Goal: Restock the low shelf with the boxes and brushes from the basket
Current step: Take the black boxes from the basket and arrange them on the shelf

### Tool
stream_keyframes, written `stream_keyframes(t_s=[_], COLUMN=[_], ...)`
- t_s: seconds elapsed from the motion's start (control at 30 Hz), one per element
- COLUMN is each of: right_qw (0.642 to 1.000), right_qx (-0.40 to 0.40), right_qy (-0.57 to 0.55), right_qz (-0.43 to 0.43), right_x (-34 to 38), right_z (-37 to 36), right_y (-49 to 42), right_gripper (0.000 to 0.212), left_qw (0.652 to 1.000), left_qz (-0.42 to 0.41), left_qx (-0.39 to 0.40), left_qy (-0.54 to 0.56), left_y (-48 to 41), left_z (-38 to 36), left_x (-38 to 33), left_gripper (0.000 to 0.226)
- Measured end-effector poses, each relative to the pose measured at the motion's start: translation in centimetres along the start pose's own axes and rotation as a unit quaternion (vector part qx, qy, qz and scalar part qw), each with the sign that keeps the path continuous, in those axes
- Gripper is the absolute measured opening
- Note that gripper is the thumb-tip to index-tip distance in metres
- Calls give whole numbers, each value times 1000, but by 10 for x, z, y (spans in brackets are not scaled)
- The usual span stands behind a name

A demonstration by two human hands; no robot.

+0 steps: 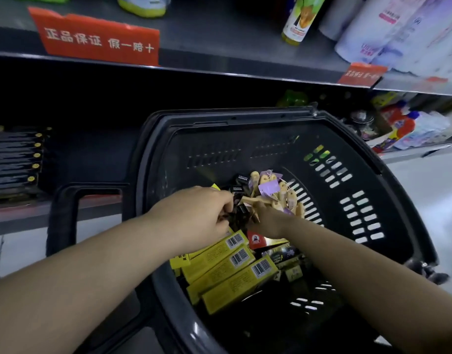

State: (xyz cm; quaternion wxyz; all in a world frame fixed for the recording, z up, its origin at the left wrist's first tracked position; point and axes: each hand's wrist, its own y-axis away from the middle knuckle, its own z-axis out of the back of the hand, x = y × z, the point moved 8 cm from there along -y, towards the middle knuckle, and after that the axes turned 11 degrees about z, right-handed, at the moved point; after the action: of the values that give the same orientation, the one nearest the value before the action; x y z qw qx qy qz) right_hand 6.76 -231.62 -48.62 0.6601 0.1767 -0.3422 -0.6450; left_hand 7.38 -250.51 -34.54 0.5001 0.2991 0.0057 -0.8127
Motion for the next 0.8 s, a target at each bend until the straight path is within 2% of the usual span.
stream_keyframes(t_s=[0.1,0.2,0.3,0.33,0.4,0.47,0.6,0.67,0.73,0.77,0.8], right_qw=[997,992,992,995,991,962,886,851,831,825,828], right_qx=[-49,-63,-55,-64,-124,-158,-61,-20,-9,-1,10], right_qy=[51,110,114,78,-55,-218,-416,-458,-479,-489,-492], right_qz=[14,12,1,1,11,43,195,256,283,283,270], right_x=[18,22,15,13,12,15,47,62,68,67,62], right_z=[3,5,18,29,63,91,105,100,95,92,88], right_y=[-29,-41,-31,-24,-6,20,63,72,73,73,70], right_gripper=[58,38,50,52,38,24,27,28,33,38,44], left_qw=[999,998,998,998,994,979,946,903,838,819,817], left_qz=[12,21,34,43,69,104,176,217,238,235,232], left_qx=[19,30,38,41,45,46,66,123,223,255,265], left_qy=[-29,-55,-40,-15,73,167,264,350,438,458,456], left_y=[-3,-5,-7,-9,-13,-16,-19,-16,-12,-9,-9], left_z=[-5,-8,-7,-8,-7,-7,-12,-20,-34,-37,-39], left_x=[3,5,8,9,10,13,17,18,12,7,6], left_gripper=[22,21,21,21,23,33,54,53,51,50,52])
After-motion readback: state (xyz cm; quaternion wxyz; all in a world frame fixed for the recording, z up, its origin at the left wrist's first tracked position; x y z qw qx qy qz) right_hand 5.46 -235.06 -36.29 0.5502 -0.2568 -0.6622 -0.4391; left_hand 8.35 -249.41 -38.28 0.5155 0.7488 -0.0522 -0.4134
